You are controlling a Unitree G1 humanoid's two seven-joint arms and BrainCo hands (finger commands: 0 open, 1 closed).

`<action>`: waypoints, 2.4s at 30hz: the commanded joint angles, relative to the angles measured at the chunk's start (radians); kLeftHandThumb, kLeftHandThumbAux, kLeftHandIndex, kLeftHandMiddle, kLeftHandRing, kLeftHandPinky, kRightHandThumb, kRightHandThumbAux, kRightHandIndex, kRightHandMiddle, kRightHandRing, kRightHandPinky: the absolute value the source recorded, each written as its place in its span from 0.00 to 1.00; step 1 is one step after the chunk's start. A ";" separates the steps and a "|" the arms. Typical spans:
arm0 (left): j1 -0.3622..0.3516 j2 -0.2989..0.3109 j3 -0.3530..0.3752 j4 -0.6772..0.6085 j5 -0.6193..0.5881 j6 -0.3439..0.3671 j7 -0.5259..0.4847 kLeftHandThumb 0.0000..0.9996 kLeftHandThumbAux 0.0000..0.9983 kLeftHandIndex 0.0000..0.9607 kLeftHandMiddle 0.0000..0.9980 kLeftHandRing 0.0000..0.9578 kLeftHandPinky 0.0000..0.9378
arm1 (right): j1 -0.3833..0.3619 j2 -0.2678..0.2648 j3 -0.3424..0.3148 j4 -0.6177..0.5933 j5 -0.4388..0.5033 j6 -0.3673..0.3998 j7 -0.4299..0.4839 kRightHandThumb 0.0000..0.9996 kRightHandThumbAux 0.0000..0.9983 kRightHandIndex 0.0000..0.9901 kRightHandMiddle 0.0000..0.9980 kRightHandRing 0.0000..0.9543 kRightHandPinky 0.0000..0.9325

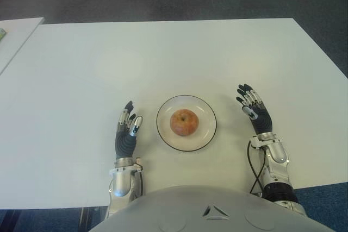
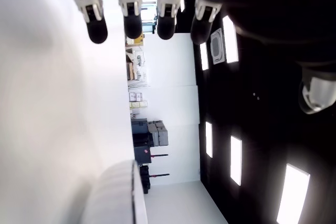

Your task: Put the apples into the plate.

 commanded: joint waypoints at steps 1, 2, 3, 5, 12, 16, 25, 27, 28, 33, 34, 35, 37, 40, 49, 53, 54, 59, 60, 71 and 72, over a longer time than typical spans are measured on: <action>0.016 -0.030 -0.027 0.026 0.034 0.035 0.019 0.06 0.32 0.11 0.07 0.05 0.08 | 0.163 0.087 0.047 0.016 0.015 0.090 0.002 0.18 0.52 0.08 0.13 0.06 0.00; 0.019 -0.036 -0.031 0.029 0.039 0.048 0.022 0.05 0.33 0.11 0.07 0.04 0.08 | 0.177 0.083 0.050 -0.007 0.013 0.101 0.002 0.18 0.52 0.08 0.13 0.06 0.00; 0.021 -0.039 -0.033 0.031 0.043 0.056 0.024 0.05 0.33 0.10 0.07 0.04 0.07 | 0.187 0.080 0.053 -0.023 0.012 0.109 0.002 0.18 0.51 0.08 0.13 0.06 0.00; 0.022 -0.045 -0.039 0.045 0.055 0.067 0.033 0.04 0.33 0.08 0.06 0.03 0.06 | 0.201 0.073 0.059 -0.053 0.010 0.127 0.003 0.18 0.52 0.07 0.13 0.06 0.00; 0.033 -0.056 -0.054 0.051 0.090 0.113 0.063 0.02 0.35 0.02 0.02 0.01 0.04 | 0.231 0.058 0.087 -0.144 0.001 0.177 -0.001 0.16 0.56 0.04 0.10 0.04 0.00; 0.052 -0.065 -0.063 0.013 0.109 0.165 0.085 0.02 0.36 0.01 0.01 0.00 0.03 | 0.246 0.055 0.099 -0.179 -0.004 0.187 0.000 0.15 0.57 0.02 0.07 0.02 0.00; 0.081 -0.069 -0.104 -0.052 0.137 0.284 0.121 0.03 0.40 0.00 0.00 0.00 0.00 | 0.316 0.036 0.142 -0.347 -0.020 0.239 -0.010 0.15 0.60 0.00 0.00 0.00 0.00; 0.086 -0.064 -0.113 -0.063 0.143 0.301 0.125 0.03 0.40 0.00 0.00 0.00 0.01 | 0.331 0.033 0.154 -0.386 -0.021 0.258 -0.011 0.14 0.60 0.00 0.00 0.00 0.00; 0.088 -0.061 -0.117 -0.068 0.144 0.308 0.127 0.03 0.39 0.00 0.00 0.00 0.01 | 0.334 0.031 0.158 -0.396 -0.020 0.265 -0.010 0.14 0.60 0.00 0.00 0.00 0.00; 0.098 -0.039 -0.133 -0.085 0.124 0.314 0.106 0.03 0.37 0.00 0.00 0.00 0.00 | 0.338 0.010 0.175 -0.416 -0.029 0.269 0.007 0.14 0.57 0.00 0.00 0.00 0.00; 0.098 -0.037 -0.134 -0.085 0.121 0.312 0.104 0.03 0.36 0.00 0.00 0.00 0.00 | 0.338 0.007 0.177 -0.417 -0.030 0.270 0.009 0.14 0.56 0.00 0.00 0.00 0.00; 0.098 -0.033 -0.136 -0.084 0.116 0.305 0.099 0.03 0.36 0.00 0.00 0.00 0.00 | 0.335 0.005 0.180 -0.416 -0.031 0.271 0.011 0.14 0.56 0.00 0.00 0.00 0.00; 0.097 -0.028 -0.139 -0.082 0.110 0.297 0.094 0.03 0.35 0.00 0.00 0.00 0.00 | 0.333 0.001 0.184 -0.413 -0.033 0.274 0.013 0.14 0.55 0.00 0.00 0.00 0.00; 0.091 -0.019 -0.143 -0.073 0.088 0.276 0.073 0.04 0.34 0.00 0.00 0.00 0.00 | 0.316 0.001 0.192 -0.382 -0.040 0.280 0.016 0.14 0.54 0.00 0.00 0.00 0.00; 0.092 -0.002 -0.151 -0.059 0.068 0.227 0.046 0.04 0.31 0.00 0.00 0.00 0.00 | 0.322 0.024 0.203 -0.396 -0.006 0.367 -0.006 0.20 0.52 0.00 0.00 0.00 0.00; 0.094 -0.003 -0.158 -0.041 0.052 0.194 0.038 0.06 0.29 0.00 0.00 0.00 0.00 | 0.327 0.028 0.213 -0.398 -0.021 0.373 -0.020 0.20 0.52 0.00 0.00 0.00 0.00; 0.094 -0.002 -0.159 -0.038 0.050 0.189 0.037 0.06 0.29 0.00 0.00 0.00 0.00 | 0.328 0.029 0.214 -0.398 -0.023 0.373 -0.023 0.20 0.52 0.00 0.00 0.00 0.00; 0.101 -0.006 -0.163 -0.026 0.025 0.177 0.025 0.07 0.30 0.00 0.00 0.00 0.00 | 0.324 0.048 0.221 -0.385 -0.041 0.353 -0.055 0.20 0.54 0.00 0.00 0.00 0.00; 0.102 -0.007 -0.162 -0.024 0.019 0.172 0.023 0.08 0.30 0.00 0.00 0.00 0.00 | 0.321 0.058 0.222 -0.375 -0.056 0.337 -0.074 0.20 0.54 0.00 0.00 0.00 0.00; 0.104 -0.029 -0.136 0.030 -0.017 0.041 0.035 0.08 0.34 0.00 0.00 0.00 0.00 | 0.312 0.124 0.218 -0.315 -0.150 0.216 -0.203 0.18 0.53 0.00 0.00 0.00 0.00; 0.102 -0.030 -0.135 0.036 -0.019 0.029 0.035 0.08 0.34 0.00 0.00 0.00 0.00 | 0.311 0.128 0.216 -0.312 -0.151 0.212 -0.208 0.18 0.52 0.00 0.00 0.00 0.00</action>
